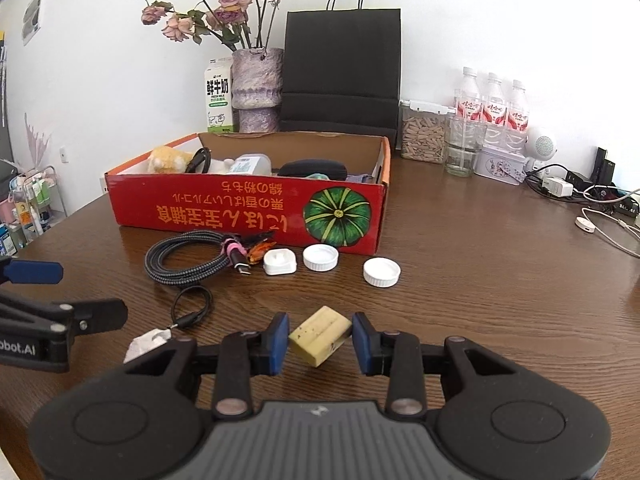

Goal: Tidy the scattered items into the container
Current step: 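Grasp the yellow block with the right tool while the left grasps the white tissue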

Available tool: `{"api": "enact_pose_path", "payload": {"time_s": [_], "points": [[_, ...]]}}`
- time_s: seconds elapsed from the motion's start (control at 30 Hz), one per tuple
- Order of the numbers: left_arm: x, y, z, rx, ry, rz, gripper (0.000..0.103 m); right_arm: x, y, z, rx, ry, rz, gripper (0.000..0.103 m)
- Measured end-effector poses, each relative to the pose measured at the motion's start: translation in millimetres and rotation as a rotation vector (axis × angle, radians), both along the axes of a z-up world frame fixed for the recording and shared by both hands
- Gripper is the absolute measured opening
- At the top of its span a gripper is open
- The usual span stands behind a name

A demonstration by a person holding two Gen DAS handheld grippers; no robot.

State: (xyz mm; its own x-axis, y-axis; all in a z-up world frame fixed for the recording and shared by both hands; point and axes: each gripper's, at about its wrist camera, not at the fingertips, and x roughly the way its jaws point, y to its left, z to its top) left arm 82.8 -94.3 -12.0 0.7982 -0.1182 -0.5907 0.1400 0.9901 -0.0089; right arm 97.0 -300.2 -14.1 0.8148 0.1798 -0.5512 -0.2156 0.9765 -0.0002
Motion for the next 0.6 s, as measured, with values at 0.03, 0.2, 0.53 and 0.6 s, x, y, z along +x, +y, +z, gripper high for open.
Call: {"api": "enact_pose_path", "payload": {"time_s": [0.03, 0.2, 0.53, 0.6], "points": [[0.1, -4.6, -0.7, 0.002, 0.008, -0.002, 0.103, -0.2, -4.5, 0.1, 0.001, 0.0, -0.004, 0.033], [0.9, -28.0, -5.1, 0.013, 0.033, -0.017, 0.103, -2.3, -23.7, -0.1, 0.01, 0.0, -0.01, 0.033], [5.4, -49.4, -17.8, 0.038, 0.081, -0.007, 0.099, -5.8, -41.4, -3.9, 0.035, -0.002, 0.014, 0.033], [5.5, -49.4, -19.9, 0.028, 0.097, -0.004, 0.093, -7.0, -40.0, -6.0, 0.037, 0.0, 0.023, 0.033]]}}
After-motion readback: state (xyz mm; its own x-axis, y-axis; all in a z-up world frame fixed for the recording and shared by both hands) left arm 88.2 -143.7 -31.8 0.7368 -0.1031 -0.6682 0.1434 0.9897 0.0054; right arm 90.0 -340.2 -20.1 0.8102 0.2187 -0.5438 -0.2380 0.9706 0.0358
